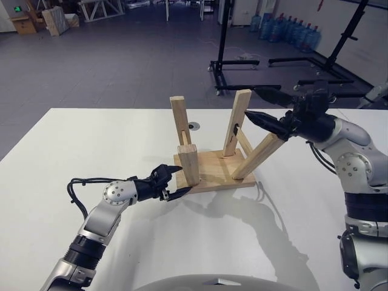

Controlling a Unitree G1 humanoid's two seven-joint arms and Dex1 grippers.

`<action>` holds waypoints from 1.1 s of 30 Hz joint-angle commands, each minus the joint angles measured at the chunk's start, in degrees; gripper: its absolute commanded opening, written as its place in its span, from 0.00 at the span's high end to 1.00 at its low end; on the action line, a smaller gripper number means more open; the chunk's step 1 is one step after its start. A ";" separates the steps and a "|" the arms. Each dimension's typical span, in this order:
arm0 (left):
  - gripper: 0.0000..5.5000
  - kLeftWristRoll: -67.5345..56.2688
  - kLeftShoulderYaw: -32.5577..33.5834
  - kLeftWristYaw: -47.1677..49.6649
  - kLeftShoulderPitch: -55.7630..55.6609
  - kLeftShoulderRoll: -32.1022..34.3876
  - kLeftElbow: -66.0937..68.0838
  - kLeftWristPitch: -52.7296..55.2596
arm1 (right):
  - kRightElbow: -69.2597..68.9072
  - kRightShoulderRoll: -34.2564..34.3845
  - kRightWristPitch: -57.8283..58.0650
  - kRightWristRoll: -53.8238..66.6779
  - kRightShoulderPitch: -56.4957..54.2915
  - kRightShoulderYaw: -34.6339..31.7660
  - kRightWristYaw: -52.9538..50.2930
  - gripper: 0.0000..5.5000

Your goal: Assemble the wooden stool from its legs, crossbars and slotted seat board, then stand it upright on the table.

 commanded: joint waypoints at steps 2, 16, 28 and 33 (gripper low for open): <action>0.35 0.40 0.31 0.45 1.00 0.63 -0.17 0.03 | -0.35 3.24 4.38 -4.69 10.74 9.92 1.13 0.25; 0.35 0.74 0.51 1.94 -0.12 -0.30 2.48 -1.24 | -10.86 7.84 8.70 10.31 -0.09 -4.34 -11.21 0.25; 0.35 1.20 0.51 3.60 0.34 -1.06 2.66 -1.83 | -8.04 6.66 9.14 15.68 -5.66 -13.49 -16.84 0.25; 0.35 2.42 0.53 5.39 -0.18 -1.80 3.74 -2.63 | -3.60 6.22 7.43 9.97 -1.75 -11.90 -13.90 0.25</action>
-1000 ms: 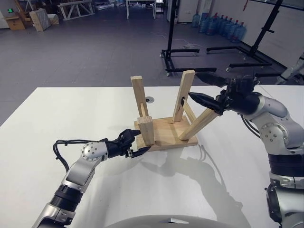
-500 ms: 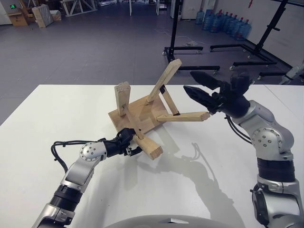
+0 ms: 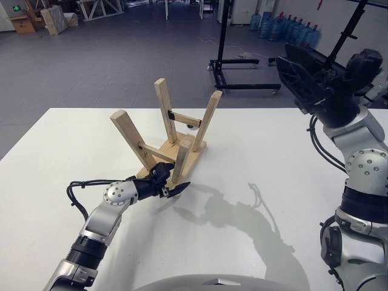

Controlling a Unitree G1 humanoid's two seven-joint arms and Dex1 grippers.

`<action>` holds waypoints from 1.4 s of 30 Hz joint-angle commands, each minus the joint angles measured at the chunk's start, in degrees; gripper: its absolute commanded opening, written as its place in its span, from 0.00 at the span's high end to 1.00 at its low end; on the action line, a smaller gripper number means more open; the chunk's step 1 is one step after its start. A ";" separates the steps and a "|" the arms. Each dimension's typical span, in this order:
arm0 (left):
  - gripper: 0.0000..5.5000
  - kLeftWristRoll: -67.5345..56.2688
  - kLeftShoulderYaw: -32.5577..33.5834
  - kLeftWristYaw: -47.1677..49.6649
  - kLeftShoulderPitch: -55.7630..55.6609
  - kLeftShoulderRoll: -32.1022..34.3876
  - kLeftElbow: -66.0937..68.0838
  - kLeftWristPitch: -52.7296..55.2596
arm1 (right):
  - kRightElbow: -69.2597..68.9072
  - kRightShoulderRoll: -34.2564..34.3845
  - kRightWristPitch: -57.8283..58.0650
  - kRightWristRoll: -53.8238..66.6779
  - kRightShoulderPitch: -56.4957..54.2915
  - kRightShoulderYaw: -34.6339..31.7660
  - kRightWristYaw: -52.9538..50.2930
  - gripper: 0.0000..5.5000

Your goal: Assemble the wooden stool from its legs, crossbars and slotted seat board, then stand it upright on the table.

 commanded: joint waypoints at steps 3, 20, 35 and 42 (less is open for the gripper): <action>0.35 3.25 0.08 4.65 -1.40 -2.19 2.55 -1.06 | 3.37 0.26 -2.63 -8.01 6.10 3.08 3.18 0.25; 0.35 16.67 -1.93 28.20 11.30 -11.35 -11.91 3.18 | 3.69 -3.17 6.23 -8.42 8.31 3.35 5.04 0.25; 0.65 16.63 -2.99 28.15 10.59 -11.67 -9.63 1.59 | 1.86 -0.74 5.31 -9.18 8.87 4.19 4.02 0.24; 0.80 11.03 -1.70 22.81 9.98 -10.42 -7.63 -1.68 | 2.04 0.10 3.87 -9.81 9.59 3.70 3.80 0.24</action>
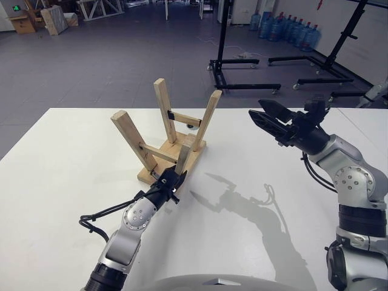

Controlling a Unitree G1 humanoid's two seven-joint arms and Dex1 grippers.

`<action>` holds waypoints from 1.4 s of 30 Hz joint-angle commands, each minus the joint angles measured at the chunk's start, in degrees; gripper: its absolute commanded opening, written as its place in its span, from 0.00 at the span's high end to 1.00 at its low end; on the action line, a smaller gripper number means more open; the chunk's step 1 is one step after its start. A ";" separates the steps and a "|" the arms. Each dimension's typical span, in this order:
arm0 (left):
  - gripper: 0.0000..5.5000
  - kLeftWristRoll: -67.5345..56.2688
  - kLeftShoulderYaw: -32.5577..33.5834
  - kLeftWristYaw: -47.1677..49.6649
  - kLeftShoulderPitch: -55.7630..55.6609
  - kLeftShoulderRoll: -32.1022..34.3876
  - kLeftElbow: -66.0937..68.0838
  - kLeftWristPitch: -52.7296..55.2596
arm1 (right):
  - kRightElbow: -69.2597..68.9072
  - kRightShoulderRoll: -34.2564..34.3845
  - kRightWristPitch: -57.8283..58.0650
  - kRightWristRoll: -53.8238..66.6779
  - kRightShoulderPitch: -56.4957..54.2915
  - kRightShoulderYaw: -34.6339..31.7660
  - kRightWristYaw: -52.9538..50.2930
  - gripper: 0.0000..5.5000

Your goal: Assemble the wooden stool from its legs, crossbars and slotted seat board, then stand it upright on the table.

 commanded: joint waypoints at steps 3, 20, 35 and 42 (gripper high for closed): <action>0.82 -2.40 1.11 -4.31 -2.26 2.37 1.92 -2.52 | -0.17 0.44 -0.99 -0.75 0.92 -0.79 0.02 0.24; 0.82 -71.73 25.47 -46.29 0.81 32.61 -15.52 48.10 | 4.31 -0.10 -0.63 4.32 3.71 -11.45 -1.77 0.24; 0.64 -66.93 17.08 -40.38 -14.98 35.23 8.32 63.98 | -5.16 4.12 2.94 4.82 14.02 -5.86 -5.51 0.24; 0.49 -55.49 17.72 -46.05 -19.39 37.38 16.55 49.81 | -4.99 0.19 0.83 0.92 16.09 -4.14 -0.32 0.24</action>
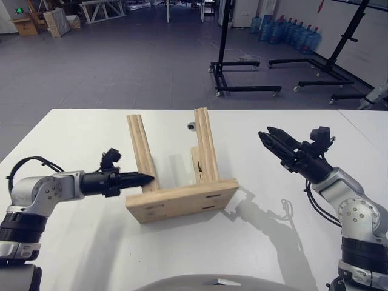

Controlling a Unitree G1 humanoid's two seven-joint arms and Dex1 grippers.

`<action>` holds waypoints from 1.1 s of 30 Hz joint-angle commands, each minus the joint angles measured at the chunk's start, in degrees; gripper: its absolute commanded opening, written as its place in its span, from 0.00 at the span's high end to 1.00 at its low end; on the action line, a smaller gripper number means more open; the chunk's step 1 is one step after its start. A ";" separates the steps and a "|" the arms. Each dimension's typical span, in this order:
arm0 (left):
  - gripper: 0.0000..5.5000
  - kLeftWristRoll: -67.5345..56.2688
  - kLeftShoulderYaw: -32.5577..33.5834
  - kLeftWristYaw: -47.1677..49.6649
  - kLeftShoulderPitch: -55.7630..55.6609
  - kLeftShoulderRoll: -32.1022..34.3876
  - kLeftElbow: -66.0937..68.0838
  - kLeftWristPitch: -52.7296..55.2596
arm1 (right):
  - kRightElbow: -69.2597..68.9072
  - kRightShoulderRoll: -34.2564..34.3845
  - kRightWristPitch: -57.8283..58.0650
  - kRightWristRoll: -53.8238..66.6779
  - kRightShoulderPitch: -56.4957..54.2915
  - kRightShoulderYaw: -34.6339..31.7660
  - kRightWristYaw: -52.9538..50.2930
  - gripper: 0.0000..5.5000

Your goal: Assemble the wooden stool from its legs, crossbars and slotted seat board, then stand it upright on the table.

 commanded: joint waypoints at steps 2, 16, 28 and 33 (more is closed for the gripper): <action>0.49 1.19 2.76 -2.37 2.60 0.67 -0.91 -0.72 | 1.32 -7.95 -4.18 -7.02 1.25 2.25 9.37 0.24; 0.30 3.76 10.34 -4.21 -0.81 1.17 7.99 -2.56 | 6.91 -13.56 -15.49 -23.17 1.12 17.27 23.81 0.24; 0.30 36.46 -4.70 -13.75 13.13 9.06 -0.68 -47.50 | 12.40 -7.40 -18.81 -27.02 -4.40 25.09 25.90 0.24; 0.30 42.11 -9.63 -12.05 13.03 4.91 -0.95 -55.69 | 18.31 -5.35 -22.52 -32.27 -7.93 29.09 26.35 0.24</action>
